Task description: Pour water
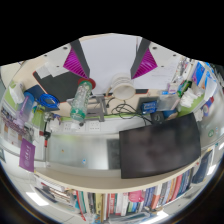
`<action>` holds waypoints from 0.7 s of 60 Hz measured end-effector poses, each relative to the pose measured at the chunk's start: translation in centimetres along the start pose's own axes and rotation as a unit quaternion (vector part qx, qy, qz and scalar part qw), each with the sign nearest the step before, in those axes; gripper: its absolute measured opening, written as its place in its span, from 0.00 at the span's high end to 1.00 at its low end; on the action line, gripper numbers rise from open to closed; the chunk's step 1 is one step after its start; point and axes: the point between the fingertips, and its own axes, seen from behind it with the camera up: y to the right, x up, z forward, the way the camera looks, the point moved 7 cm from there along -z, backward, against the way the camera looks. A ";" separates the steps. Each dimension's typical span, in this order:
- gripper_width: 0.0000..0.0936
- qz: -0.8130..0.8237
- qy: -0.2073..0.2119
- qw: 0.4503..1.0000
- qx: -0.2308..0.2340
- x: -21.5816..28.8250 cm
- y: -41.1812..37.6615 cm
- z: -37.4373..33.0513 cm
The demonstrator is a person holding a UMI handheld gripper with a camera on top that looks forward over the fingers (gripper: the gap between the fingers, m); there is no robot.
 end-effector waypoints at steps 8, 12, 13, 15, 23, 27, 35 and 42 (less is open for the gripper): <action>0.09 -0.004 0.017 1.000 0.017 2.0 -3.7 -2.7; 0.08 0.001 0.024 0.999 0.024 2.8 -5.0 -3.6; 0.08 0.003 0.025 0.999 0.025 3.0 -5.3 -3.8; 0.08 0.006 0.027 0.999 0.027 3.3 -5.8 -4.1; 0.09 -0.002 0.037 0.999 0.031 4.0 -7.2 -5.0; 0.09 -0.010 0.032 0.999 0.031 3.8 -7.7 -5.0; 0.09 -0.004 0.028 0.999 0.026 3.2 -8.1 -5.0; 0.09 -0.002 0.029 0.999 0.023 3.0 -8.2 -4.9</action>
